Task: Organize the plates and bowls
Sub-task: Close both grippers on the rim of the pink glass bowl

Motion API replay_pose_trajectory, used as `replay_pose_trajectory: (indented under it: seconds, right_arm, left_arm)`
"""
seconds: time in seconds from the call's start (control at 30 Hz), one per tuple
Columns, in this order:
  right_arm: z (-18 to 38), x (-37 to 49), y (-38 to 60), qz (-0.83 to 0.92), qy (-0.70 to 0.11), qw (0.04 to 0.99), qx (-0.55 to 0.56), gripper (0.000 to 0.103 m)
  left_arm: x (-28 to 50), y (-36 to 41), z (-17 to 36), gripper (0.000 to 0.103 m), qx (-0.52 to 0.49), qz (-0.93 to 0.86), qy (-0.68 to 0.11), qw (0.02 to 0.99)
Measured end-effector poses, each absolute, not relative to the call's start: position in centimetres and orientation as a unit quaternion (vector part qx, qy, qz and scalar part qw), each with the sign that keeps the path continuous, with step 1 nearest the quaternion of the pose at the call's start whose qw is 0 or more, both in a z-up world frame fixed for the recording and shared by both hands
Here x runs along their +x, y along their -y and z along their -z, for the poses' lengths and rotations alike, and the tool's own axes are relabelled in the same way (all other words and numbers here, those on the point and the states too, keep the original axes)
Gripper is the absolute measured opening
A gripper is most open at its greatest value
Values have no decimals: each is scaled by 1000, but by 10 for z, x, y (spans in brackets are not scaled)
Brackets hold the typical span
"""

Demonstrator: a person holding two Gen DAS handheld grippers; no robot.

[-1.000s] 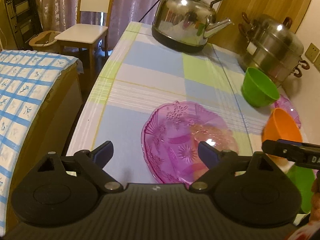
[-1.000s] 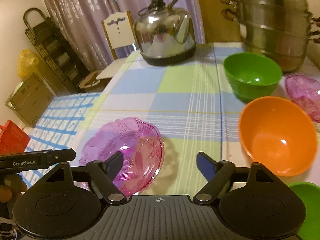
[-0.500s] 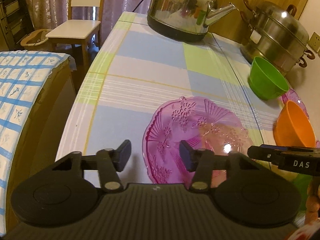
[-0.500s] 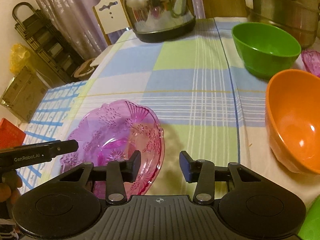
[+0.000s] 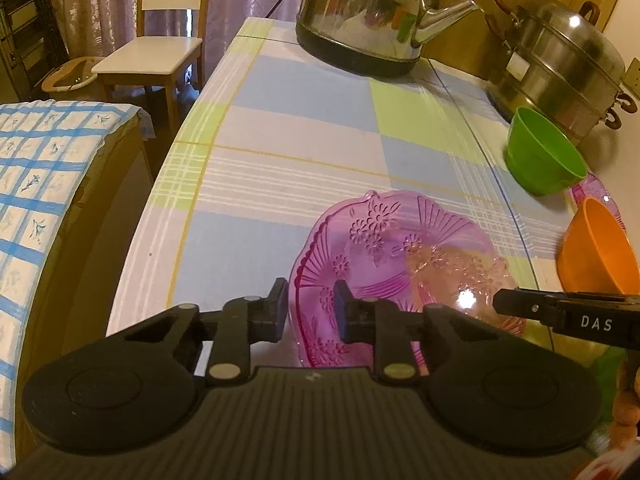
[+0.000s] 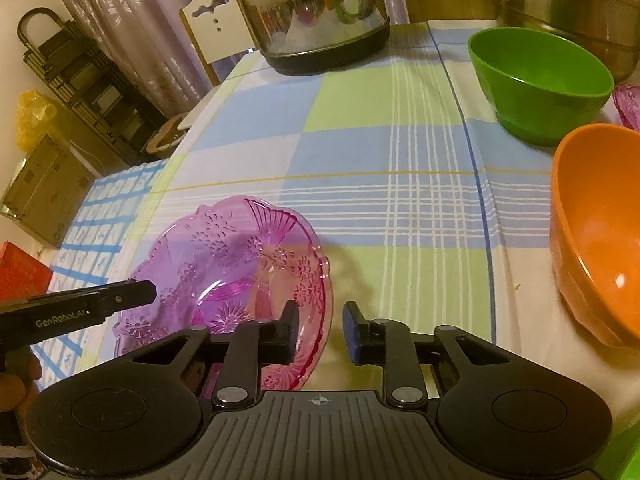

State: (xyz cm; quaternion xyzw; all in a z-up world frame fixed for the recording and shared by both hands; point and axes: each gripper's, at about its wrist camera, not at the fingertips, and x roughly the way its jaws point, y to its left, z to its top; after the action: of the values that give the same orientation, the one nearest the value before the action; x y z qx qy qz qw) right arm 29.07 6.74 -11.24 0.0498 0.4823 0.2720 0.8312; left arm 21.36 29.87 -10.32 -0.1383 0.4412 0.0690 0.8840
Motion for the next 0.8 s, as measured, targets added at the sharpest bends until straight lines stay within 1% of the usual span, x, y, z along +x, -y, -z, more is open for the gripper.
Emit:
replay_pose_trajectory:
  seconds: [0.23, 0.3, 0.57, 0.8]
  right_arm:
    - [114, 292, -71, -265, -487, 830, 54, 15]
    - [114, 293, -71, -261, -489, 830, 53, 9]
    - [108, 293, -67, -261, -485, 833, 57, 8]
    - [88, 286, -60, -259, -472, 840, 66, 8]
  left_arm:
    - [214, -301, 104, 11, -136, -76, -446, 881]
    - [215, -302, 104, 9, -136, -78, -449, 880]
    - [213, -301, 97, 9, -137, -82, -450, 879]
    - [211, -297, 69, 9, -137, -78, -439, 885]
